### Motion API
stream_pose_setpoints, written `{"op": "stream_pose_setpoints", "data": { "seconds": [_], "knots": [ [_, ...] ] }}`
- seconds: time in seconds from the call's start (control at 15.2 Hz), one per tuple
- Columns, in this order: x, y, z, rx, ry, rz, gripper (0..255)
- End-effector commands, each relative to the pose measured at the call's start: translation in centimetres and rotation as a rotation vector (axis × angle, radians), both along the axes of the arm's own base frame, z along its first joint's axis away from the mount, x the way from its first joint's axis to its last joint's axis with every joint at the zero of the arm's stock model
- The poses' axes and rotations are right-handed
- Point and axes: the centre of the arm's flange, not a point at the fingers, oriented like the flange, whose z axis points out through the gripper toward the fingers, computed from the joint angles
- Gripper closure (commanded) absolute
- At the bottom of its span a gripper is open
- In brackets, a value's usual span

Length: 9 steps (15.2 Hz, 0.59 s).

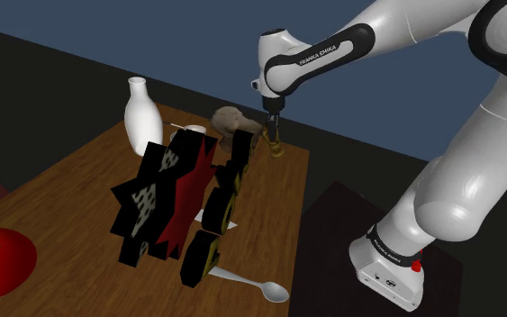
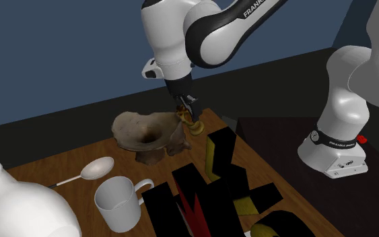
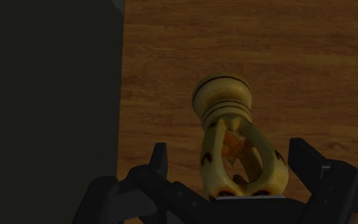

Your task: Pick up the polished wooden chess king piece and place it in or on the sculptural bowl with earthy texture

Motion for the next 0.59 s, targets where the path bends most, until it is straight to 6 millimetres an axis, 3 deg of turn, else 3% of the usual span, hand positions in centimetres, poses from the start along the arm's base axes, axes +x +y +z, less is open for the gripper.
{"op": "stream_pose_setpoints", "data": {
  "seconds": [0.0,0.07,0.53],
  "knots": [
    [0.00,0.00,0.00,0.000,0.000,0.000,0],
    [0.00,0.00,0.00,0.000,0.000,0.000,255],
    [0.00,-0.01,-0.01,0.000,0.000,0.000,255]
  ]
}}
